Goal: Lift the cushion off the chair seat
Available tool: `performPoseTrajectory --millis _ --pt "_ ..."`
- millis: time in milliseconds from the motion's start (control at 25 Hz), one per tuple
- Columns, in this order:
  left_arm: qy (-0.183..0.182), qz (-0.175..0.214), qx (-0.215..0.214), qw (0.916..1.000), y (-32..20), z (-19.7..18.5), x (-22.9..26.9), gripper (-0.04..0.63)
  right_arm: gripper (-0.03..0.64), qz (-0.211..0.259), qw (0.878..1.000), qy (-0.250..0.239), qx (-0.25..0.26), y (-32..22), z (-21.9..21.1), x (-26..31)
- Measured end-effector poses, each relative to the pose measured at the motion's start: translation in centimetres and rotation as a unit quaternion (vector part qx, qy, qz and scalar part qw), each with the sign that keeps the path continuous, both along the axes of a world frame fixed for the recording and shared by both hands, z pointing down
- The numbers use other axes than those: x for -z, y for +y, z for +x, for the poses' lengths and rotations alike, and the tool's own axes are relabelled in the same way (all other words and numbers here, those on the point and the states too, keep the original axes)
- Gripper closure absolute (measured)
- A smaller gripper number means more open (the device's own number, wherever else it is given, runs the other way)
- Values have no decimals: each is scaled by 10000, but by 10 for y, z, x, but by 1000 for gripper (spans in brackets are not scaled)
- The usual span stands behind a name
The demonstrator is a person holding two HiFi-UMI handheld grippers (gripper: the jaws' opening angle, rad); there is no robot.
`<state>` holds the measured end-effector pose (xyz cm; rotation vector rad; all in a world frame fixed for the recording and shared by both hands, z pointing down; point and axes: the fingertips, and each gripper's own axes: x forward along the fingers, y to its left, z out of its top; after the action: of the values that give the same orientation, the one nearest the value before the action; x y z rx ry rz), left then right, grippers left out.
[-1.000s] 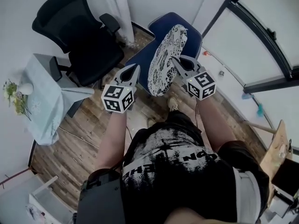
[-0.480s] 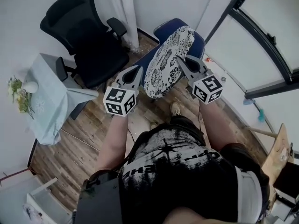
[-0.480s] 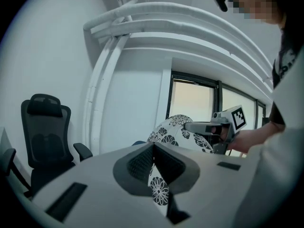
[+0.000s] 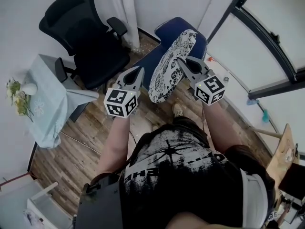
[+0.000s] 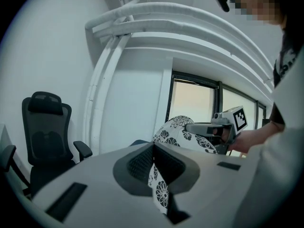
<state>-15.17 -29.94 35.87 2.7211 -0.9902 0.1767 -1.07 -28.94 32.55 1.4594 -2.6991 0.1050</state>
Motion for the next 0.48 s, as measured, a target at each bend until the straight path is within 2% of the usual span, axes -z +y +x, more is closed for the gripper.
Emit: performPoseTrajectory --millis 480 --pt "43 65 11 10000 0 6 5 583 589 12 10000 13 26 1 0 1"
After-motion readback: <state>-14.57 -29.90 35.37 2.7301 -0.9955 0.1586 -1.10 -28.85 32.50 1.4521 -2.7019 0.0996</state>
